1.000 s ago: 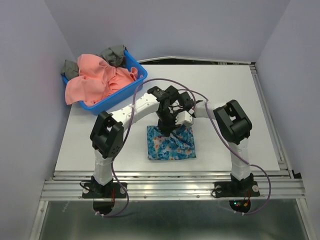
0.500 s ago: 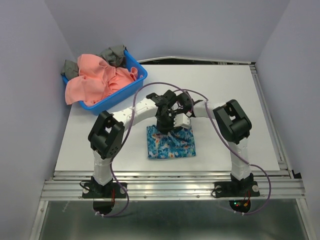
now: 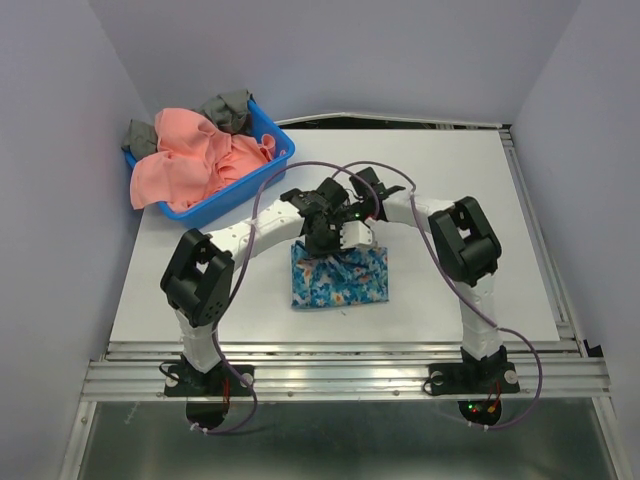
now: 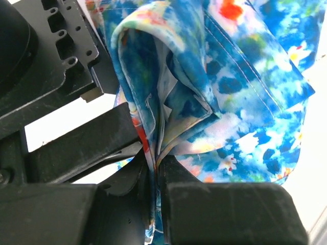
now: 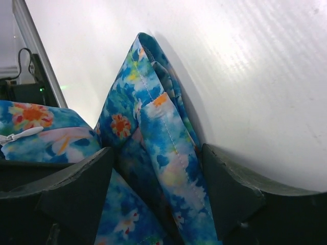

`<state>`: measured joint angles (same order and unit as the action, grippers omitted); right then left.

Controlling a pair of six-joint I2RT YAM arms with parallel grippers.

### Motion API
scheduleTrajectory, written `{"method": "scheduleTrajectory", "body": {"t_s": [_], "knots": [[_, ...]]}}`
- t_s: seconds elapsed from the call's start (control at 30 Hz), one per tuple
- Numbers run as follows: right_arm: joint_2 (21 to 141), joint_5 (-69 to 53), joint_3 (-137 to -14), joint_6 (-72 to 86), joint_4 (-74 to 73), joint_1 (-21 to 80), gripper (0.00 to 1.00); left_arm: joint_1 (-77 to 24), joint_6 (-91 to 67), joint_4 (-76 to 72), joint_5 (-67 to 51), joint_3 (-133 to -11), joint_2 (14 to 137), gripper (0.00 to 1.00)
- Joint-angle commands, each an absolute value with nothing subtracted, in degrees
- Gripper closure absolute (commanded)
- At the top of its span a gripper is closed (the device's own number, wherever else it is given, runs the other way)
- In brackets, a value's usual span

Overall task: Fold and stack the skirts
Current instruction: Fold the skirt

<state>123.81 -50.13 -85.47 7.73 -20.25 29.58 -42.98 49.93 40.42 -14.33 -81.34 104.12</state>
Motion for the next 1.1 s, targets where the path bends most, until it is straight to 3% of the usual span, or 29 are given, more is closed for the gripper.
{"method": "scheduleTrajectory", "body": {"t_s": [0.0,0.1,0.23,0.63,0.87,1.07], "knots": [[126.2,-45.8,-90.6,10.8,-18.1,28.5,0.22,-45.1,51.0,37.5,-19.8,-79.9,104.9,0.8],[126.7,-42.6,-90.9,12.6,-18.0,27.3,0.29,-45.6,51.9,38.2,-19.8,-80.9,105.0,0.8],[127.4,-39.8,-89.9,13.3,-17.9,26.2,0.48,-46.7,53.4,39.4,-20.0,-82.3,105.4,0.8],[131.4,-45.8,-87.8,14.0,-18.7,26.2,0.84,-47.5,55.1,39.6,-17.9,-87.7,109.5,0.8],[131.0,-49.2,-84.1,16.0,-17.2,26.2,0.92,-46.8,55.1,39.1,-16.4,-90.7,111.6,0.78],[130.9,-49.7,-83.8,16.7,-17.2,26.2,0.93,-46.8,54.1,34.7,-12.7,-90.0,110.4,0.65]]}}
